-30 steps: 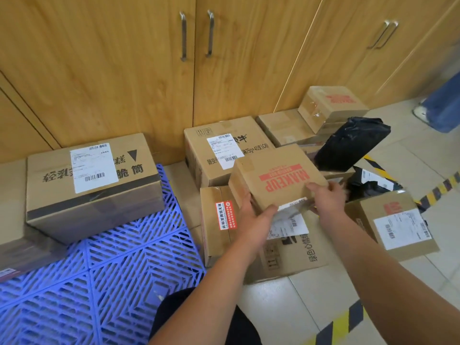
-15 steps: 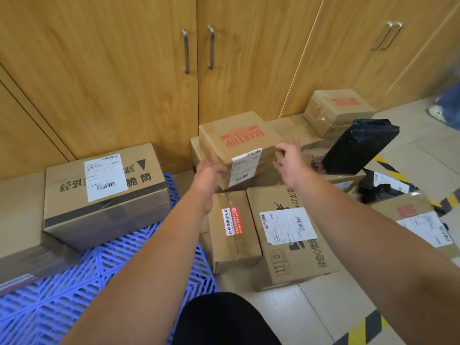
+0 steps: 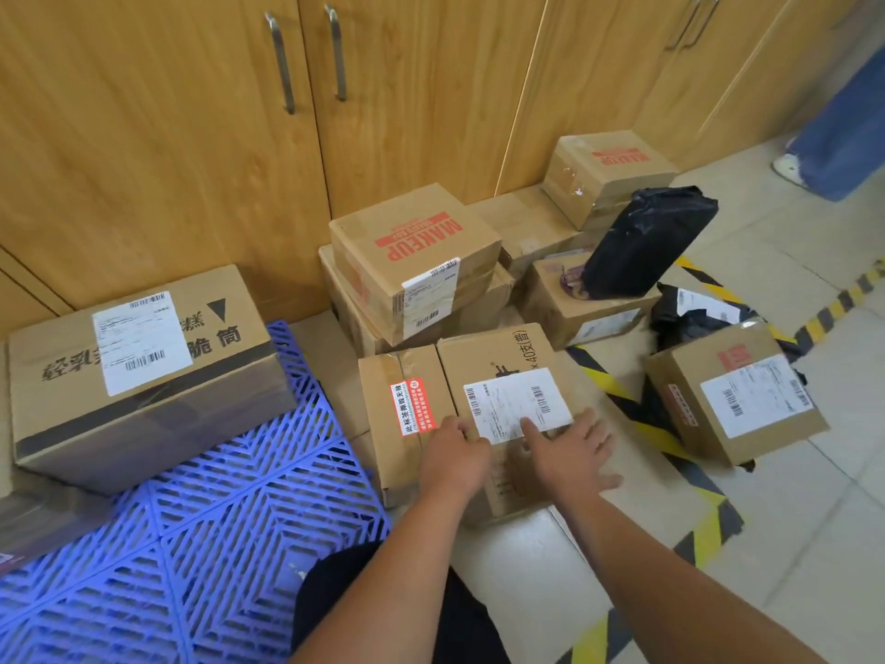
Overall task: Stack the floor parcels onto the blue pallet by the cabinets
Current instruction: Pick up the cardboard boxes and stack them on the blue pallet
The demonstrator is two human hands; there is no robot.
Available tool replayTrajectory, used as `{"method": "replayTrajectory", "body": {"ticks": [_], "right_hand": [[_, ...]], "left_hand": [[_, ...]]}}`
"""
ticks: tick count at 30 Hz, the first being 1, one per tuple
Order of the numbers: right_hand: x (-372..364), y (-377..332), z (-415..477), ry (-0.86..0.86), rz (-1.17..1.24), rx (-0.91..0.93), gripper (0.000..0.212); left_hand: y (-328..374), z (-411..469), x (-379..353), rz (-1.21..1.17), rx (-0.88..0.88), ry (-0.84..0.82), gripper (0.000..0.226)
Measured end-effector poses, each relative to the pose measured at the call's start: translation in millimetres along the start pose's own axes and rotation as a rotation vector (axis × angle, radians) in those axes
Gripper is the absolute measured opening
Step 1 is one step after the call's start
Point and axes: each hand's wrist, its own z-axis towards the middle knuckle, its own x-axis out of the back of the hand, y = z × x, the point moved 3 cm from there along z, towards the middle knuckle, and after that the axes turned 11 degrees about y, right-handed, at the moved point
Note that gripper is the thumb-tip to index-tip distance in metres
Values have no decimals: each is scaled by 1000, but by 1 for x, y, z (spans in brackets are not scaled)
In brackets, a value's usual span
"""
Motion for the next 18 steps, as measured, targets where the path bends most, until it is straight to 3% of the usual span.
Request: {"method": "replayTrajectory", "body": {"ticks": [3,6,8,13,16,18], "right_hand": [[-15,-3,-2,-19,-21,-32,100],[-23,7,-5,74,-39,-8,92],[-23,8,-6,107,-23,-20,91],[-20,17,-10,116,17,-103,87],[-9,36,-13,48,52,-234,79],[6,56,-16,-57,148,-296,87]], "left_hand": [[-5,2,4,-17,12,20,25],[-13,6,5,-33,22,13,26],[-20,8,6,-20,35,-45,27],[-42,7,7,285,-7,-267,32],[-50,3,9,314,32,-387,15],[-55,4,10,370,60,-420,23]]}}
